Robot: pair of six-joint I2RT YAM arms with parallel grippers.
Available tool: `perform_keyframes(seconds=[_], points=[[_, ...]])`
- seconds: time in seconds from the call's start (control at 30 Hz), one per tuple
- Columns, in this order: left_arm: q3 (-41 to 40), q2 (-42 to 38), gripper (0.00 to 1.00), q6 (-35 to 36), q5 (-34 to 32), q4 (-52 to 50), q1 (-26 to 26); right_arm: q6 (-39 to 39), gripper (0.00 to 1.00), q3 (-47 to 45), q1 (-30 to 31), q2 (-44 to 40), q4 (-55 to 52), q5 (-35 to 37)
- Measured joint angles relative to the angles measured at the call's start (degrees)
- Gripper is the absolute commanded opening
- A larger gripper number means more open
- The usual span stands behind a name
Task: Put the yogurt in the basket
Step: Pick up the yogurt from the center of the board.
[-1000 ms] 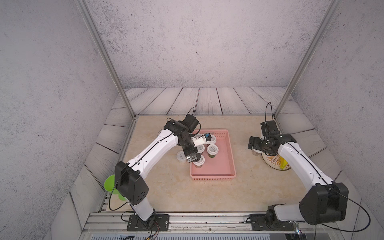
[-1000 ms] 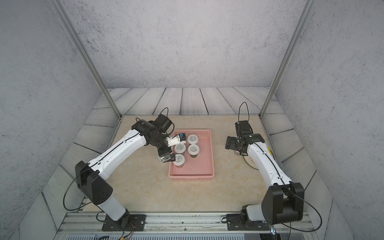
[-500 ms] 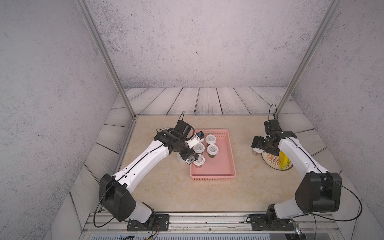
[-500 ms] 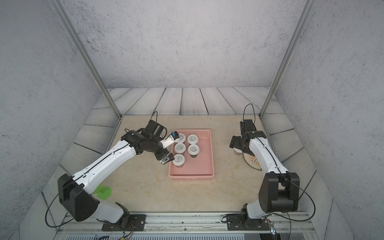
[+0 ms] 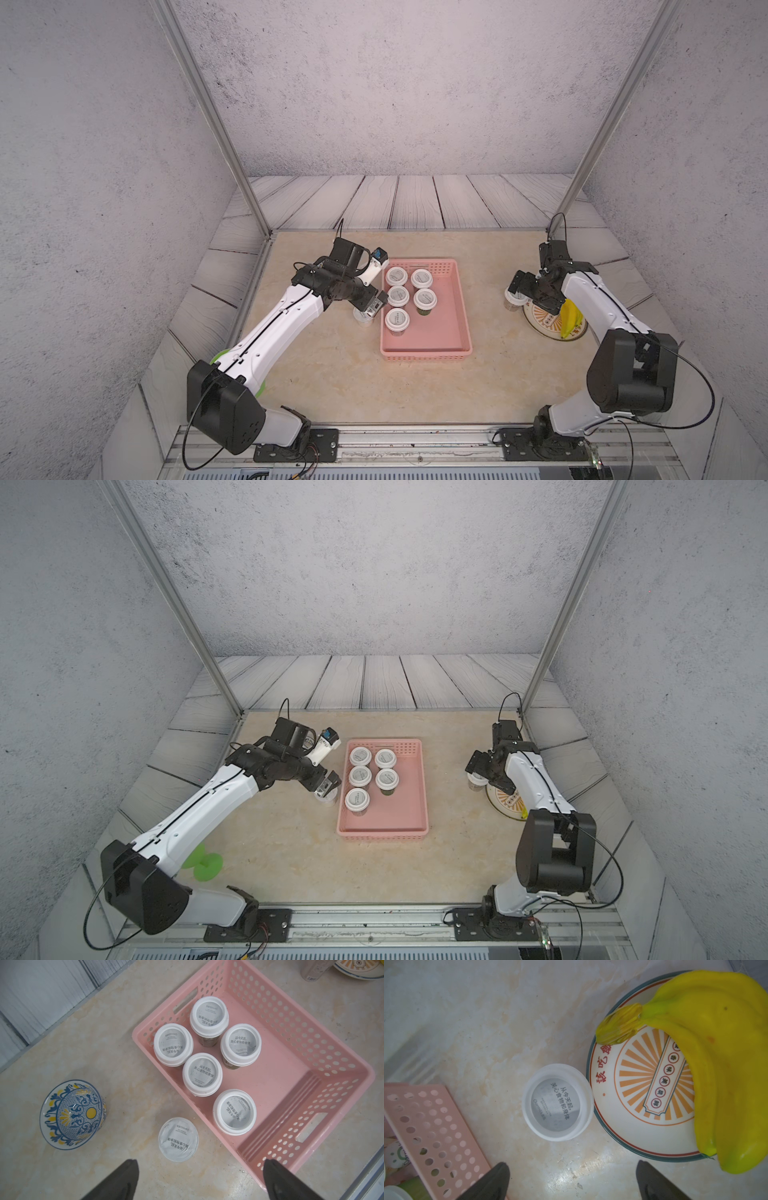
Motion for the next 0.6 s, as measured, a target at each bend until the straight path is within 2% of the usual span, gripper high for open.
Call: perform_keyframes(seconds=[0.6], points=[[-3.2, -2.0, 1.0, -4.6, -2.8, 5.0, 10.6, 2.1, 1.0, 1.1, -1.8, 5.2, 3.2, -5.0]])
